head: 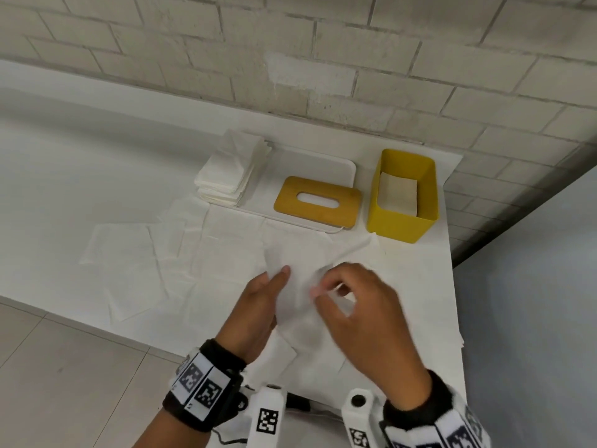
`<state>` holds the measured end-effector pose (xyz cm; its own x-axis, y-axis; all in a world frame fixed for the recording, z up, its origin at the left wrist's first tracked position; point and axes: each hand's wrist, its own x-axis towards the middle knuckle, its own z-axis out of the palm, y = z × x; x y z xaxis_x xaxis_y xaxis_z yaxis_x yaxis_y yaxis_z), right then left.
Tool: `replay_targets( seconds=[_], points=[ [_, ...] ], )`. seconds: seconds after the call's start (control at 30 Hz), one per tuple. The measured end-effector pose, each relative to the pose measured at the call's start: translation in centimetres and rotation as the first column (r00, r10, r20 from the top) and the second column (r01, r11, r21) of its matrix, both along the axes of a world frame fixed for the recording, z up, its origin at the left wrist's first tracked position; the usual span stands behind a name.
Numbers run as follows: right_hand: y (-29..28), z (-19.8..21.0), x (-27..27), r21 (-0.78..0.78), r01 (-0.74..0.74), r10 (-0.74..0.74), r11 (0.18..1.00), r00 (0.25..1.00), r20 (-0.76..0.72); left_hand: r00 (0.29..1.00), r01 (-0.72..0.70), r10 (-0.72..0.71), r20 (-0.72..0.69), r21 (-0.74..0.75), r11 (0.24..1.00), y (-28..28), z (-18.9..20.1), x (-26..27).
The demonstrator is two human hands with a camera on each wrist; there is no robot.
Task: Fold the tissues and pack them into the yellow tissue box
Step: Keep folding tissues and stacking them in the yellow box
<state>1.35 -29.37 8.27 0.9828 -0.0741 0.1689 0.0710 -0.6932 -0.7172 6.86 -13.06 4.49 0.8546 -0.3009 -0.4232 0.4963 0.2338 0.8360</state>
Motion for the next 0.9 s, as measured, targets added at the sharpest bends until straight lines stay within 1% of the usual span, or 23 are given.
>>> replay_targets(
  seconds=[0.03,0.07,0.1,0.17,0.2,0.27,0.33,0.4,0.57,0.63,0.73,0.8,0.9],
  points=[
    [0.5,-0.3,0.1,0.074,-0.069,0.073,0.995,0.997,-0.041,0.999,0.042,-0.041,0.026,-0.024,0.999,-0.5,0.2,0.0],
    [0.7,-0.5,0.2,0.158,-0.098,0.107,0.982,0.993,-0.05,0.996,0.076,-0.074,0.051,-0.044,0.996,-0.9,0.3,-0.1],
    [0.6,-0.7,0.3,0.234,-0.088,0.099,0.968,0.994,-0.038,0.993,0.097,-0.093,0.072,-0.059,0.994,-1.1,0.4,-0.1],
    [0.0,-0.8,0.5,0.339,-0.005,0.014,0.941,1.0,-0.024,0.99,0.113,-0.105,0.096,-0.079,0.99,-1.5,0.5,-0.3],
    [-0.3,-1.0,0.6,0.357,0.053,-0.047,0.933,0.999,-0.026,0.989,0.119,-0.111,0.099,-0.082,0.989,-1.6,0.5,-0.4],
    [-0.9,-1.6,0.9,0.318,0.152,-0.148,0.936,0.988,-0.039,0.989,0.119,-0.11,0.1,-0.09,0.989,-1.8,0.5,-0.7],
    [-1.2,-2.2,1.2,0.295,0.217,-0.202,0.931,0.976,-0.079,0.989,0.113,-0.103,0.108,-0.087,0.99,-2.0,0.6,-1.0],
    [-1.2,-2.6,1.4,0.305,0.268,-0.243,0.914,0.963,-0.118,0.986,0.123,-0.114,0.12,-0.07,0.99,-2.1,0.4,-1.2],
    [-1.0,-3.1,1.5,0.239,0.269,-0.25,0.933,0.962,-0.107,0.979,0.131,-0.126,0.158,-0.022,0.991,-1.8,0.4,-1.2],
    [-1.1,-3.0,1.6,0.255,0.273,-0.242,0.928,0.959,-0.144,0.976,0.127,-0.122,0.18,-0.013,0.992,-1.7,0.5,-1.2],
    [-1.5,-2.9,1.8,0.262,0.254,-0.21,0.931,0.96,-0.187,0.979,0.113,-0.105,0.174,-0.035,0.993,-1.6,0.6,-1.3],
    [-1.6,-2.9,1.7,0.234,0.262,-0.23,0.937,0.961,-0.153,0.985,0.09,-0.082,0.152,-0.048,0.995,-1.5,0.5,-1.4],
    [-1.9,-2.9,1.4,0.298,0.29,-0.282,0.909,0.957,-0.071,0.993,0.015,-0.008,0.115,-0.058,0.998,-1.4,0.5,-1.4]
  ],
)
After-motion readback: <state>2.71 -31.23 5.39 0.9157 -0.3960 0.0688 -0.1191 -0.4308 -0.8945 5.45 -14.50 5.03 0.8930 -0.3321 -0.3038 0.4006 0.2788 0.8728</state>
